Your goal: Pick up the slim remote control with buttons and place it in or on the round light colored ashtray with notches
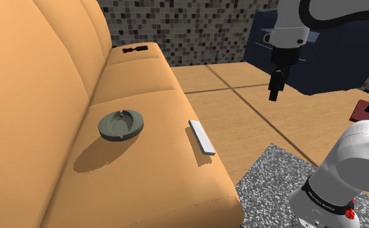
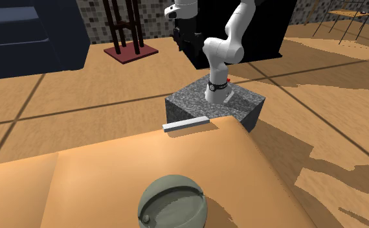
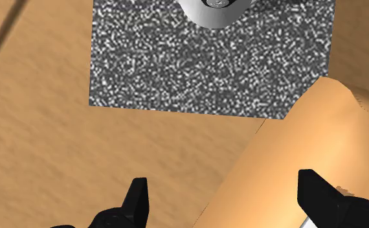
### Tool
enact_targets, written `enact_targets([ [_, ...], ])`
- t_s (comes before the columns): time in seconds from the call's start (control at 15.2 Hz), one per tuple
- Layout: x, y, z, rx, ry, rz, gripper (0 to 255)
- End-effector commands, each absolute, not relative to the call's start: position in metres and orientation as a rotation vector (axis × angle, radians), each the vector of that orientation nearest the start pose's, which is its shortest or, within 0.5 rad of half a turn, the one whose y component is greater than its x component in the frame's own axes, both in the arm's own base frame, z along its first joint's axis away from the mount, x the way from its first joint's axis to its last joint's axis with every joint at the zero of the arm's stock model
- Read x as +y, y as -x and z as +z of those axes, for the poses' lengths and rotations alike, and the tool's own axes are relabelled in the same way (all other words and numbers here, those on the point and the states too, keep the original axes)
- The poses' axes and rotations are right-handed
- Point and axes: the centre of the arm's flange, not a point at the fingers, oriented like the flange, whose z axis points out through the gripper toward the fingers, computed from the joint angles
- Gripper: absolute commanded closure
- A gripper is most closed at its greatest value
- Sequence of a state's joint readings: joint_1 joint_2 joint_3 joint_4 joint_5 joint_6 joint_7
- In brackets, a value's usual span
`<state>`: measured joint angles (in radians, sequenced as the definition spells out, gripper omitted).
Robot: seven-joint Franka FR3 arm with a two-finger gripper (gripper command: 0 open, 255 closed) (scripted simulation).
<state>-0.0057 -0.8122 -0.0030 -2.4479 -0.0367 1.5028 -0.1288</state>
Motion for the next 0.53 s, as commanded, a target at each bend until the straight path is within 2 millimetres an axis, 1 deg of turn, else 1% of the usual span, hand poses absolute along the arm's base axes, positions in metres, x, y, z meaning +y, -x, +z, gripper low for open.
enact_targets([
  [0.0,-0.007,-0.289,0.55,-0.191,3.154,0.214,0],
  [0.46,0.018,-0.318,0.482,0.021,3.034,0.081,0],
])
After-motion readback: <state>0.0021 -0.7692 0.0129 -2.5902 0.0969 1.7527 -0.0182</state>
